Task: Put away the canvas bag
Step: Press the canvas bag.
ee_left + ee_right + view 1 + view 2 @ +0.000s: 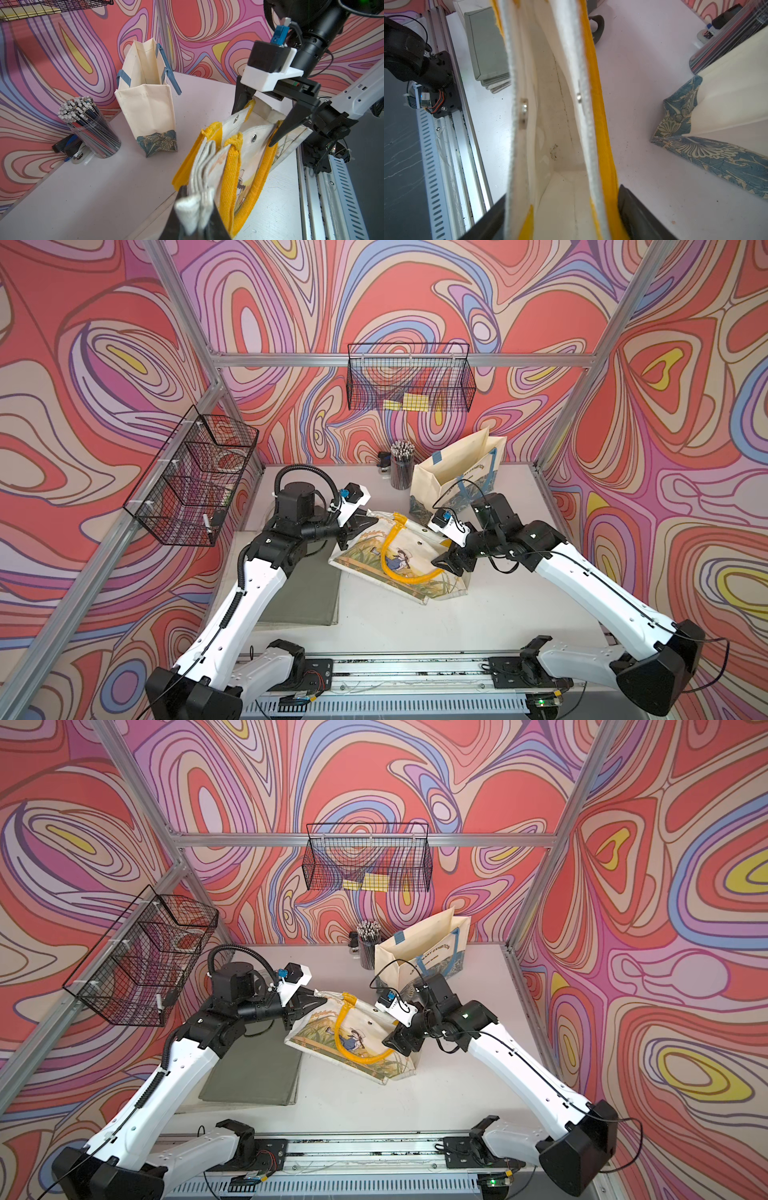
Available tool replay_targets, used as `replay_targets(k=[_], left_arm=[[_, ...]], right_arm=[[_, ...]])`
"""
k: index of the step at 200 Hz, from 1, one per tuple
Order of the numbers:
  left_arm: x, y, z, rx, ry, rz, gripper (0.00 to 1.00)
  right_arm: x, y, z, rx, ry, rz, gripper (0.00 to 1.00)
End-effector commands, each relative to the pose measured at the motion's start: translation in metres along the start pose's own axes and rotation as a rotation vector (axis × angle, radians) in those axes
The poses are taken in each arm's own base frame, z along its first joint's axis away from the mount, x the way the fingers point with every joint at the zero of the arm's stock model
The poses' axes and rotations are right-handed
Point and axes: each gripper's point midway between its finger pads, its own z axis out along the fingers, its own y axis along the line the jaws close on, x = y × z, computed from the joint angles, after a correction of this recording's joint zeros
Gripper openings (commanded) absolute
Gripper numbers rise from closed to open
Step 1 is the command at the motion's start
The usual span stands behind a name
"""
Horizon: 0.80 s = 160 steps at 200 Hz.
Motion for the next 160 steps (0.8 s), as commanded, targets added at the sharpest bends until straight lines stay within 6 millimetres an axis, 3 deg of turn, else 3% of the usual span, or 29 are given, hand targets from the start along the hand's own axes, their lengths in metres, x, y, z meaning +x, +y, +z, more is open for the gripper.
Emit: replay_targets(k=[1,55,75,100,115,127,143,160], left_arm=[[-0.021,-0.005,-0.012,-0.014,-0.072,0.090,0.00],[-0.019,-0.008,-0.016,-0.011,-0.064,0.096,0.00],[-0.016,-0.014,-0.018,0.001,-0.049,0.098,0.00],[-0.016,-0.016,-0.032,-0.063,-0.023,0.147,0.34],[-0.028,-0.016,-0.049,-0.151,-0.048,0.198,0.54],[-0.039,-0.023,-0.062,-0.196,-0.076,0.255,0.64],[-0.047,-0.038,-0.071,-0.192,-0.068,0.319,0.67],[-0.051,-0.060,-0.067,-0.131,-0.031,0.372,0.68]], right_arm=[[-0.002,0.011,-0.005,-0.035,-0.033,-0.029,0.60],[-0.008,0.016,-0.011,-0.059,-0.050,-0.042,0.00],[-0.015,0.016,-0.017,-0.059,-0.050,-0.052,0.00],[-0.023,0.015,-0.028,-0.052,-0.029,-0.051,0.00],[-0.025,0.017,-0.034,-0.067,0.003,-0.041,0.00],[-0.025,0.019,-0.037,-0.083,0.035,-0.026,0.00],[-0.024,0.019,-0.039,-0.097,0.074,-0.017,0.00],[-0.026,0.019,-0.041,-0.107,0.095,-0.007,0.00]])
